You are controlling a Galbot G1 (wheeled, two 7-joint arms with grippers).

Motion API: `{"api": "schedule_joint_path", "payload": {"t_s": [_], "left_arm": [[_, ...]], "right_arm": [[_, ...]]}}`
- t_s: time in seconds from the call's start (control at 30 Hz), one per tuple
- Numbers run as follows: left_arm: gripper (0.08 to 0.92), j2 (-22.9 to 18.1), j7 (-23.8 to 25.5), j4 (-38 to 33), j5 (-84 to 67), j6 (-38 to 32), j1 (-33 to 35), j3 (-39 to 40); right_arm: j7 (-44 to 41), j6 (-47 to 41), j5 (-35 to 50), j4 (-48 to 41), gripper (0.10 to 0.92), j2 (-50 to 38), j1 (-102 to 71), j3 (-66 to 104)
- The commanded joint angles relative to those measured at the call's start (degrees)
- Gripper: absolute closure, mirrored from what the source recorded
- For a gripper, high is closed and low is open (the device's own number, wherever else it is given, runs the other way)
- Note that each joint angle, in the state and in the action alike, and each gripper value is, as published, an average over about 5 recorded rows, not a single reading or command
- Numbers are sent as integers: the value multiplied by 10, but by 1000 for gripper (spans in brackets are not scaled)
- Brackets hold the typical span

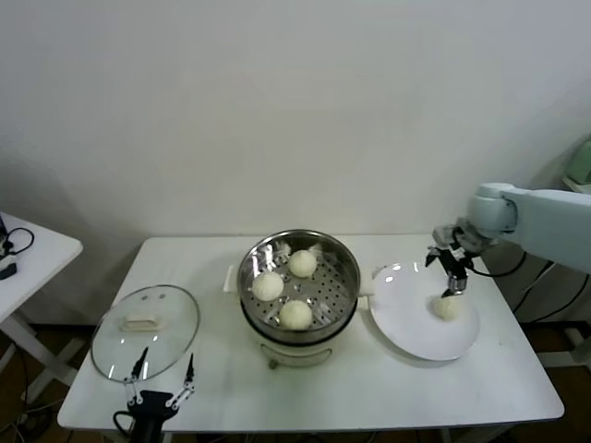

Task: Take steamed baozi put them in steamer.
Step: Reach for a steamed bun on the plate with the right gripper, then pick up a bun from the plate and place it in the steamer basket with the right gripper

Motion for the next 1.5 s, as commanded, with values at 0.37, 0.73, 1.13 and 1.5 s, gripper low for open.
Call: {"api": "schedule_joint_path", "payload": {"t_s": [0.37, 0.73, 1.13, 1.5], "left_arm": [[177, -28, -1, 0, 2, -2, 2, 1], [177, -28, -1, 8, 8, -4, 0, 2], [177, -28, -1, 10, 9, -5, 0, 0], [177, -28, -3, 8, 11, -5, 1, 1]], "right_arm": [[2, 21, -100, -148, 203, 1, -197, 149], [0, 37, -126, -170, 203, 14, -224, 167], [-3, 40, -132, -183, 293, 27, -230, 173], [-26, 42, -115, -152, 428, 17, -184, 152]]}}
